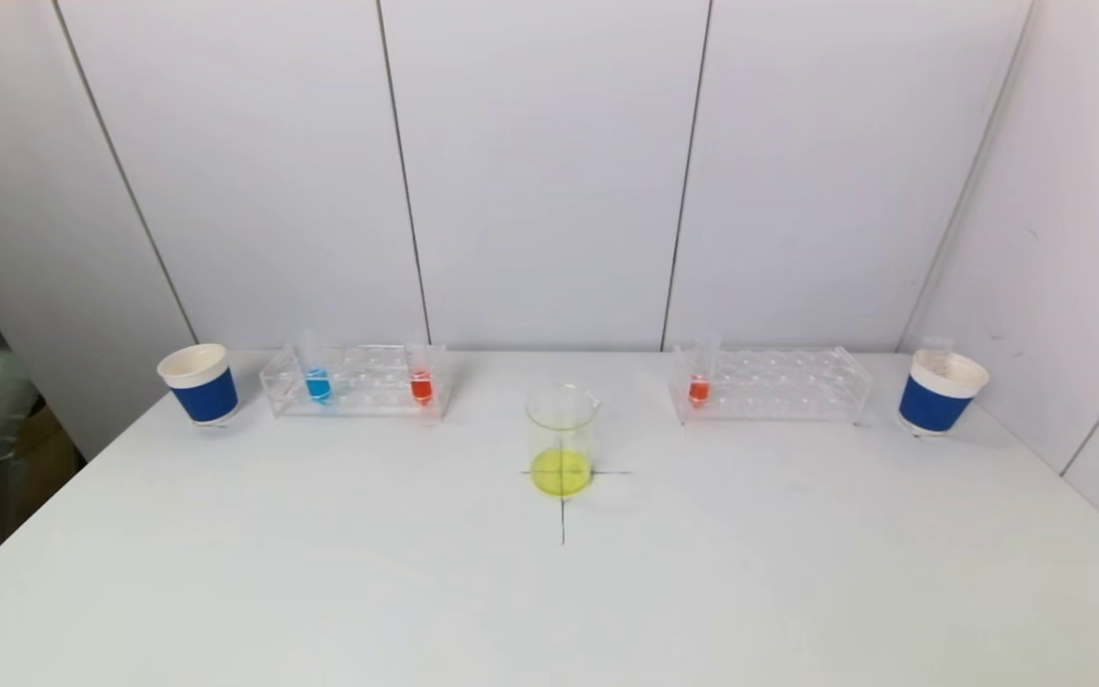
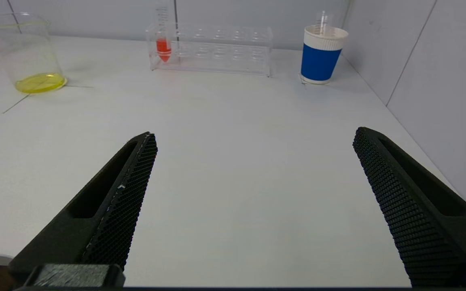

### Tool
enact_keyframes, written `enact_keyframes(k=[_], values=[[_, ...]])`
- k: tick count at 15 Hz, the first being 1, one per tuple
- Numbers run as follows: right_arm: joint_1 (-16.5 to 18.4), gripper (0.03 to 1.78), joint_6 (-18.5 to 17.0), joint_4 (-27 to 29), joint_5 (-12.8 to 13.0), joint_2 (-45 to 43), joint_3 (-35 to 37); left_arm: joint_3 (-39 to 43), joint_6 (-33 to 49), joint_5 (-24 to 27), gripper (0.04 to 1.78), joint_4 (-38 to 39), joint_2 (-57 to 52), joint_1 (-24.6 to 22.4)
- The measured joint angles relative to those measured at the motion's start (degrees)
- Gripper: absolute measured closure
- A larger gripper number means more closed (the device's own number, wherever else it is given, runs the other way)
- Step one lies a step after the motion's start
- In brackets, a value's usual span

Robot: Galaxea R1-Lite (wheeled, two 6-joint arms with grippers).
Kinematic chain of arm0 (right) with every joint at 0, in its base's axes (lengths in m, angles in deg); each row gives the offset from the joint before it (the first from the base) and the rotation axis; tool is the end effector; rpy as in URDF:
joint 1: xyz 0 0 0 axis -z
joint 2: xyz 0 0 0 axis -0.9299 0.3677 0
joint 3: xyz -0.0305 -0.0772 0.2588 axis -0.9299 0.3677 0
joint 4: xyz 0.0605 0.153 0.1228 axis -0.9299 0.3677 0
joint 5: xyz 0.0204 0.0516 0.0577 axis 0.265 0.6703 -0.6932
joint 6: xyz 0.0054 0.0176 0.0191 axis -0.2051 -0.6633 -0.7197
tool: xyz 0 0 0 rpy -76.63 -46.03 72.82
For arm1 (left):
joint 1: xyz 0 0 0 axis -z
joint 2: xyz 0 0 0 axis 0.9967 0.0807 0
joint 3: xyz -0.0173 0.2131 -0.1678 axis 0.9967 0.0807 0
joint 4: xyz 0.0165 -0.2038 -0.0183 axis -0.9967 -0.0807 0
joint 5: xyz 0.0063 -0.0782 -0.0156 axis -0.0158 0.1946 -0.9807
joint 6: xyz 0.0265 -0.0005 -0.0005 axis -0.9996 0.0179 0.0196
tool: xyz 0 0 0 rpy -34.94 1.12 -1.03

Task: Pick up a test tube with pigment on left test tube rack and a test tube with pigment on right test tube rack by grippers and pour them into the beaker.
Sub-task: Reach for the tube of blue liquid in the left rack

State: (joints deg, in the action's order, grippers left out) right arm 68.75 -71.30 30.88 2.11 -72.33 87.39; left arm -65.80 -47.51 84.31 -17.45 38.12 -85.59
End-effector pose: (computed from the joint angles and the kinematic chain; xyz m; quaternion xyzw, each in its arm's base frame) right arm 0.0256 0.0003 0.0756 -0.0189 -0.0016 0.0053 0.9998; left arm 0.0243 0.0000 0.0769 0.0119 0.0090 0.0011 0.9999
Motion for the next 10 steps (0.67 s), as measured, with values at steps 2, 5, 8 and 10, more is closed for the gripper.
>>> enact_keyframes(k=[2, 5, 8, 10], values=[[0.00, 0.05, 0.00, 0.02, 0.00, 0.00, 0.00, -0.16, -1.55, -0.07, 0.06, -0.16, 0.00, 0.01], [0.00, 0.05, 0.00, 0.02, 0.00, 0.00, 0.00, -4.71, -2.32, 2.34, 0.06, -1.01, 0.05, 0.11], [0.00, 0.05, 0.00, 0.02, 0.00, 0.01, 0.00, -14.06, -2.38, 3.72, 0.06, -2.36, 3.02, 0.11], [0.00, 0.05, 0.00, 0.02, 0.00, 0.01, 0.00, -20.64, -2.33, 3.83, 0.06, -2.50, 8.07, 0.12]])
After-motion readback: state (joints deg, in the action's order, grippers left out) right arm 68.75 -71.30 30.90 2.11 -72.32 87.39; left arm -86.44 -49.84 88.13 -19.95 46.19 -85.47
